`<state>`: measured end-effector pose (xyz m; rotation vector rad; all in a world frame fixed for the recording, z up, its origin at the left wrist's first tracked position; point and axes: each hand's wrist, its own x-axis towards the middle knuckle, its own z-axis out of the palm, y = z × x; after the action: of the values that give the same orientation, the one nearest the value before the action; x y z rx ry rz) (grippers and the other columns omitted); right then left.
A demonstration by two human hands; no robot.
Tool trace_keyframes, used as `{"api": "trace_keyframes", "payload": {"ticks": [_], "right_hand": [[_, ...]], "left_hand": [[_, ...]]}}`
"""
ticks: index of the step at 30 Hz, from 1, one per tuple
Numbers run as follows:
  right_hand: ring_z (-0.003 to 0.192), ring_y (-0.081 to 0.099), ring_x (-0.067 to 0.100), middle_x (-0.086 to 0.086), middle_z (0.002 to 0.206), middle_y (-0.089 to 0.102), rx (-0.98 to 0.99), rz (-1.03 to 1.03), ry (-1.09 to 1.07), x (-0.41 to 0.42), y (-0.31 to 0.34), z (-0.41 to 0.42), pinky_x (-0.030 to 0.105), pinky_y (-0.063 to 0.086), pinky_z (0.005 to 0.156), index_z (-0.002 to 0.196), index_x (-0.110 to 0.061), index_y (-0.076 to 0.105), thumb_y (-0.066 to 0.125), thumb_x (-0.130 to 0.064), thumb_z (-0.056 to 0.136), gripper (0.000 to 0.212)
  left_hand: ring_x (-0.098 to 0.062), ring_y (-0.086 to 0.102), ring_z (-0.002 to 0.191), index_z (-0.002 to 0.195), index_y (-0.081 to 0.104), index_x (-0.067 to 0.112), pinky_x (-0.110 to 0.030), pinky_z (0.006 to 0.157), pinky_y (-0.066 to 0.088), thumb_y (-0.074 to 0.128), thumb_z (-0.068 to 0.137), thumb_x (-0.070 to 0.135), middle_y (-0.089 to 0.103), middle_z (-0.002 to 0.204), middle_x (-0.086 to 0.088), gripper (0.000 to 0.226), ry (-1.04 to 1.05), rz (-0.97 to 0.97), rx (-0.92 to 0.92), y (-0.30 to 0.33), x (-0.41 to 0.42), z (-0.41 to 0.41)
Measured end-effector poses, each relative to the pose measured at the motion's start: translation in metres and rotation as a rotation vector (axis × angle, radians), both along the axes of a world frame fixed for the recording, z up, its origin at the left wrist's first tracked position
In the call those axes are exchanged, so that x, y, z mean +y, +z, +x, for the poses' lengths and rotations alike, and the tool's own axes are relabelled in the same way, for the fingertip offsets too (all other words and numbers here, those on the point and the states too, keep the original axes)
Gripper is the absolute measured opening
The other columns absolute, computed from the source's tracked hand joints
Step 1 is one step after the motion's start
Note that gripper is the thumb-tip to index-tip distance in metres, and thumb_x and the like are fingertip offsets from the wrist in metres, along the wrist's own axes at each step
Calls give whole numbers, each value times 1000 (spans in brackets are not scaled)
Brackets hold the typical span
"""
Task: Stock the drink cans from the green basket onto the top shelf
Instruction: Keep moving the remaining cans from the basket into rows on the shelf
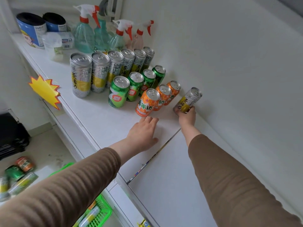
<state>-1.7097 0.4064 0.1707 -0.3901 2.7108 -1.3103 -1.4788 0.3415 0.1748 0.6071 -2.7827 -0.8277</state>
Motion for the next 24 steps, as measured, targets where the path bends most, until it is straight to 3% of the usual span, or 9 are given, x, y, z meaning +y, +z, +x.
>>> {"api": "trace_keyframes", "payload": {"ticks": [5, 9, 11, 15, 19, 24], "right_hand": [[115, 62, 31, 9, 124, 64, -28, 16, -10, 3, 1, -2, 35, 47, 91, 127, -7, 52, 79, -26, 87, 52], [140, 46, 33, 13, 153, 46, -108, -36, -81, 3, 3, 22, 45, 41, 113, 157, -10, 25, 80, -28, 86, 91], [147, 34, 33, 12, 161, 35, -78, -10, -100, 7, 4, 45, 47, 37, 116, 160, -12, 18, 79, -29, 87, 97], [148, 23, 30, 7, 162, 33, 77, 113, 31, 16, 8, 110, 43, 31, 115, 159, -14, 26, 69, -24, 92, 81], [143, 29, 32, 10, 157, 39, 288, 218, 223, 16, 7, 193, 42, 29, 118, 152, -12, 39, 72, -25, 88, 74], [140, 33, 31, 7, 158, 38, 432, 309, 324, -2, -2, 302, 42, 31, 115, 149, -16, 43, 72, -31, 85, 72]], "left_hand": [[-26, 37, 130, 149, 25, 19, -39, 103, 42, 66, 85, 41, 38, 143, -5, 79, 1, -11, -8, 0, -2, 10], [-26, 38, 130, 150, 24, 19, -39, 103, 42, 66, 86, 41, 37, 145, -5, 80, -3, -18, -23, -2, -8, 25], [-26, 37, 130, 150, 24, 19, -39, 103, 42, 66, 86, 41, 38, 144, -6, 79, -8, -15, -30, -4, -14, 37], [-28, 37, 129, 150, 26, 18, -41, 102, 41, 66, 85, 38, 38, 142, -6, 79, -26, -23, -40, -7, -30, 69], [-29, 38, 129, 149, 29, 18, -43, 102, 41, 68, 82, 34, 37, 143, -6, 80, -15, -30, -29, -13, -55, 116], [-34, 41, 126, 145, 37, 14, -48, 101, 41, 73, 78, 35, 39, 143, -10, 79, -22, -96, 73, -23, -90, 194]]}}
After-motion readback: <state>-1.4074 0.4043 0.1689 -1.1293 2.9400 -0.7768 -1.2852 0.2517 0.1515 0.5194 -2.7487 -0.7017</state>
